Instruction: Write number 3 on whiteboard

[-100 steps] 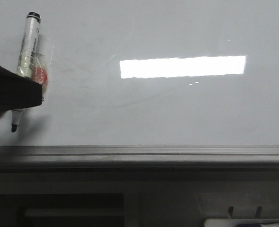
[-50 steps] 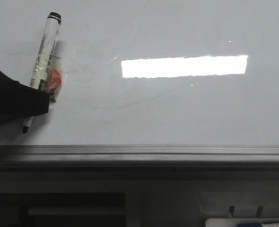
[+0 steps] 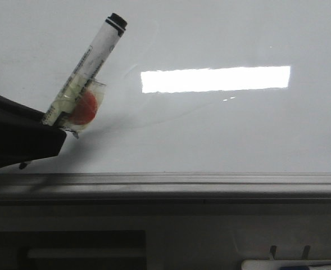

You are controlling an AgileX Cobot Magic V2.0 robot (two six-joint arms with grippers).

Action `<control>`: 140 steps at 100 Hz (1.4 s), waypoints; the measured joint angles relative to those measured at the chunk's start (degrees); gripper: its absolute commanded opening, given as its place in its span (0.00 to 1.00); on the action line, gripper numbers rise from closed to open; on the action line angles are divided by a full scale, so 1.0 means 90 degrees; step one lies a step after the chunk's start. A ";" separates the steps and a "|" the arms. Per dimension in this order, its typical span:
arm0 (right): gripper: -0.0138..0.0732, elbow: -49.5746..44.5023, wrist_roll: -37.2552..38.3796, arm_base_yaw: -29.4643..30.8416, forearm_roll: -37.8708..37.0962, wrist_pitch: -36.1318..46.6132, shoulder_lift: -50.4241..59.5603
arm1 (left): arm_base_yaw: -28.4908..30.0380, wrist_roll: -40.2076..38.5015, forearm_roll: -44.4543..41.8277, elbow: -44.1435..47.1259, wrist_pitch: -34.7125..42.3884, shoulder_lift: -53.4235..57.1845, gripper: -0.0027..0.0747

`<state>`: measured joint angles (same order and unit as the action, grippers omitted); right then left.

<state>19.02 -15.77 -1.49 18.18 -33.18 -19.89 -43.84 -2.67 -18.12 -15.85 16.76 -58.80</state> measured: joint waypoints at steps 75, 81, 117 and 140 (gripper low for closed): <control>0.67 0.1219 -0.4158 -0.4902 0.2422 0.0565 -0.2872 | 0.0000 0.0000 -0.1662 0.0000 -0.0003 0.0039 0.01; 0.67 0.1219 -0.4159 -0.5247 0.2315 0.0904 -0.2972 | 0.0000 0.0000 -0.1700 0.0000 -0.0003 0.0039 0.01; 0.66 0.1695 -0.4184 -0.5517 0.2268 0.1734 -0.3698 | 0.0000 0.0000 -0.2803 0.0000 0.0076 0.0039 0.01; 0.66 0.2160 -0.4196 -0.5517 0.2268 0.1771 -0.4394 | 0.0000 0.0000 -0.2935 0.0000 0.0262 0.0039 0.01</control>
<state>38.46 -53.53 -51.15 38.59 -17.24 -59.44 -43.84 -2.67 -44.53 -15.85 19.12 -58.45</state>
